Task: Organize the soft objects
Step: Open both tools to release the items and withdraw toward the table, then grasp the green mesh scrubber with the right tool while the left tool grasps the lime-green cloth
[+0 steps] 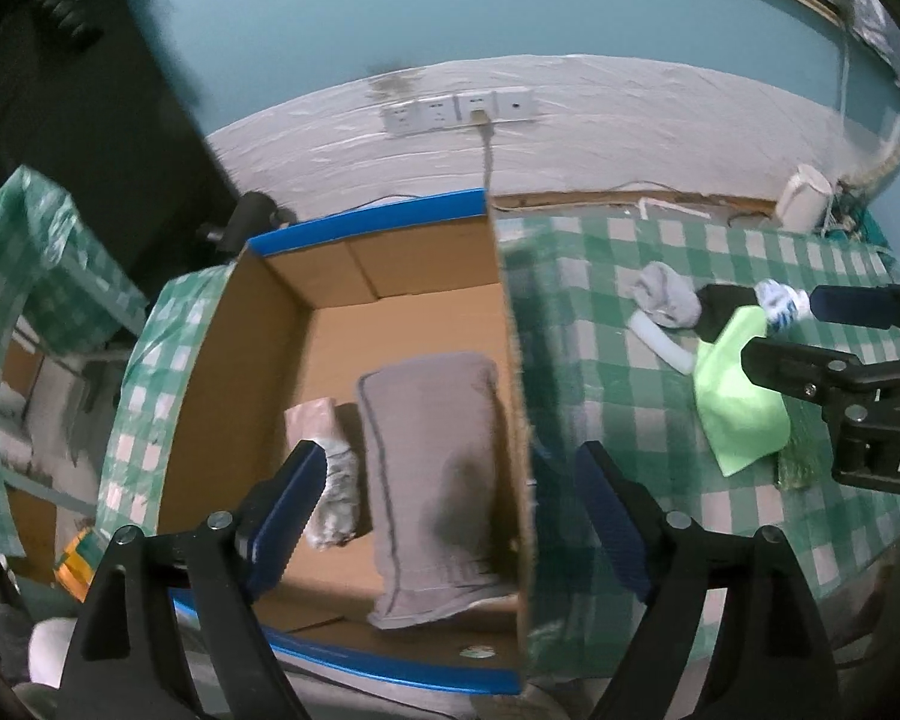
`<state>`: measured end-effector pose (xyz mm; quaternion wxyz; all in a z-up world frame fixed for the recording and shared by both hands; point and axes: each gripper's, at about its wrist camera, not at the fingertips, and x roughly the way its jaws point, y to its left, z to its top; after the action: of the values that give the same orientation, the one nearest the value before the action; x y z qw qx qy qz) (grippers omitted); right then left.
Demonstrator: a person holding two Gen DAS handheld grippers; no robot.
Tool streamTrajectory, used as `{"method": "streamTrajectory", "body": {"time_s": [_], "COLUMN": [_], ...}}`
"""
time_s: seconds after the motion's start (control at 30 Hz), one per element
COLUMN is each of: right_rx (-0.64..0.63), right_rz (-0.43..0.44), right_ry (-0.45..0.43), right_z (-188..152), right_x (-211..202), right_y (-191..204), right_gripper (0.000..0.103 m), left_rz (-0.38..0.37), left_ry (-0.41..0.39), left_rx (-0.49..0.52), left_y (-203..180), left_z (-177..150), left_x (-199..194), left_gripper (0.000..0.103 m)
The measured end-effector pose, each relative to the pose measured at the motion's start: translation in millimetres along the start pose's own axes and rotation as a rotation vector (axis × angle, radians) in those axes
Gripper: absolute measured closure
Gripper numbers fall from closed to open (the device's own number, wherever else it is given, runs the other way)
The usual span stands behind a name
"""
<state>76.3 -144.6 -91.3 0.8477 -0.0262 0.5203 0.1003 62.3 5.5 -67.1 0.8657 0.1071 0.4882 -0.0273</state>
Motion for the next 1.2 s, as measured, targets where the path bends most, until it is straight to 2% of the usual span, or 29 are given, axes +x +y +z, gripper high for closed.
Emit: {"method": "streamTrajectory", "body": {"time_s": [0.37,0.67,0.9,1.2], "right_rx": [0.089,0.158,0.181,0.223], "right_rz": [-0.039,-0.077,-0.097,-0.094], "right_ry": [0.015,0.043,0.093,0.14], "right_z": [-32,-52,-69,-90], "right_x": [-1,5,24,49], "right_y": [-55,-92,-111,-127], "right_gripper": [0.027,0.027,0.027,0.027], "left_rz": [-0.027,-0.047,-0.086,-0.059], "left_ry": [0.01,0.05,0.102,0.167], "left_rx": [0.077,0.168,0.191,0.227], "left_y": [-49,-95,-119,-143], "left_z": [7,2,6,1], "left_x": [0,10,27,57], "left_gripper": [0.017,0.017,0.017,0.017]}}
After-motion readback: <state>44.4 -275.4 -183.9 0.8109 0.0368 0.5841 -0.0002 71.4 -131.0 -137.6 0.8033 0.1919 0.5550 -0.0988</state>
